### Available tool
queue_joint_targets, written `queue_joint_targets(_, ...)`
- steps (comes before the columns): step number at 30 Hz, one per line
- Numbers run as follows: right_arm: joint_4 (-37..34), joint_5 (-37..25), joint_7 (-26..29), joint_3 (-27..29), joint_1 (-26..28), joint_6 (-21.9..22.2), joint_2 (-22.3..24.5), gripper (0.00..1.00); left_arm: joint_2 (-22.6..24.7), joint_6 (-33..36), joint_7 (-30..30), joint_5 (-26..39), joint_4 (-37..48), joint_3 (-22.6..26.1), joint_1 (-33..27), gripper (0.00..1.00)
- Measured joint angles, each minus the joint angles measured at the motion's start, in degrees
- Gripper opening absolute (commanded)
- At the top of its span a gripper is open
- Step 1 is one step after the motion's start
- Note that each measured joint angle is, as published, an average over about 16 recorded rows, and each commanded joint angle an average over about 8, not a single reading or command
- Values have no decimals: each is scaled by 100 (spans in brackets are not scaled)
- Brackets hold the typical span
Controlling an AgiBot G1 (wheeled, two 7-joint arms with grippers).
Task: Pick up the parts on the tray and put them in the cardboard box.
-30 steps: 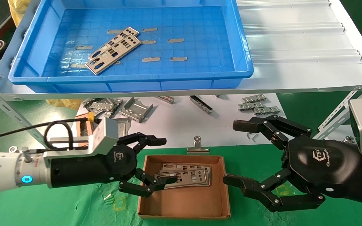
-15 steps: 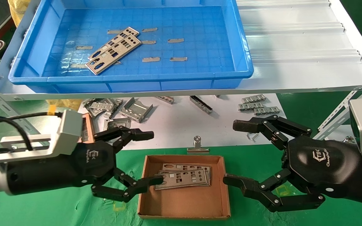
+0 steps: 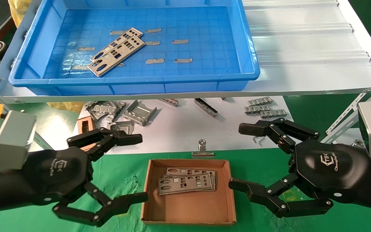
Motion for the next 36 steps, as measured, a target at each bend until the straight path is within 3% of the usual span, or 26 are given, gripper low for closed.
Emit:
queue_joint_targets(14, -1, 1, 0, 0, -1, 1, 0, 100, -407, 215, -207, -329, -541, -463, 289, 100)
queue_joint_targets(36, -2, 2, 0, 0, -1, 2, 0, 100, -381, 198, -201, -303, -504, -429, 270, 100)
